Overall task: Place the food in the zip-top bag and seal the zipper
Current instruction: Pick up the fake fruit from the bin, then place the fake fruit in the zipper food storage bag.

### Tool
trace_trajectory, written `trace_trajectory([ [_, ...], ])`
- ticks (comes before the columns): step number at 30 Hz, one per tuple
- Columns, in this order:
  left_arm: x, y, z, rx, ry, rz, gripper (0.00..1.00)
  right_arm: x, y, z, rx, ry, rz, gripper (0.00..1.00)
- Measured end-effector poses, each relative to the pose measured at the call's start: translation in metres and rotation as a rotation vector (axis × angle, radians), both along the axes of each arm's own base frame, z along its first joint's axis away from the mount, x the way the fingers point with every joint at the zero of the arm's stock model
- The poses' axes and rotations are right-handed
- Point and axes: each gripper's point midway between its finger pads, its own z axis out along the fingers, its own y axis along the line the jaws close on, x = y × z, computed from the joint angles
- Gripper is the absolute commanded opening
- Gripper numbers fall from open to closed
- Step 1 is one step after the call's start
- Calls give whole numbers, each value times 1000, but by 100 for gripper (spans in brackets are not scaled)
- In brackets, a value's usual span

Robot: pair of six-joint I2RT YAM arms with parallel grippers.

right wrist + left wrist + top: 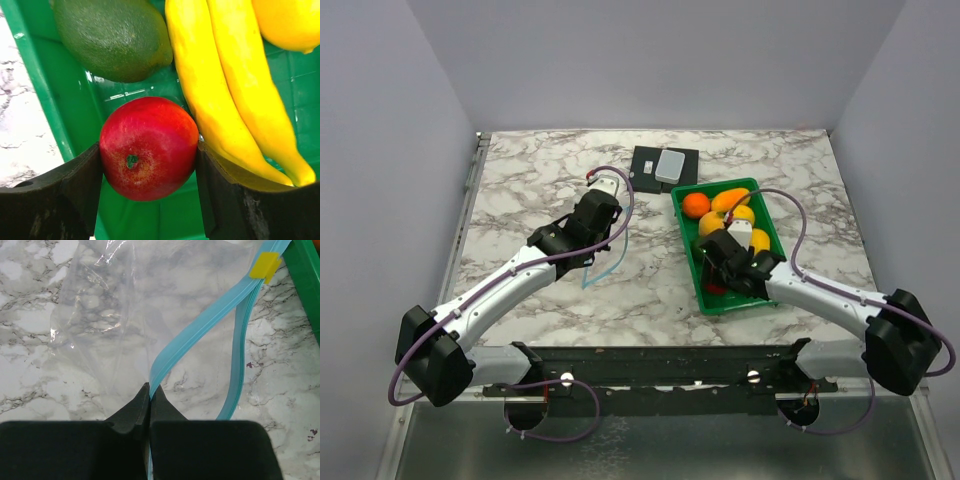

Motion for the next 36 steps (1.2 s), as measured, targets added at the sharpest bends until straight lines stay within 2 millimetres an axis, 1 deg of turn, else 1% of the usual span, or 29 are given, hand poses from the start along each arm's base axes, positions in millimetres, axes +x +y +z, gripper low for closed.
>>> trace_trajectory([
  [2,0,0,0,0,0,-1,0,2,-1,9,-1,-18,3,30],
  [5,0,0,0,-1,1,-2,0,7,-1,27,1,-56,12,26],
  [10,0,-1,0,-3,3,-5,0,15,6,59,43,-127,49,24],
  [14,-1,-1,0,-4,4,-7,0,17,21,84,109,-168,122,22],
  [24,-2,-4,-1,-13,11,-19,0,17,90,128,381,-210,360,20],
  [30,-3,-6,0,-24,12,-32,0,12,127,142,509,-219,468,20],
  [36,-3,-8,5,-39,1,-39,0,9,153,149,602,-219,524,20],
])
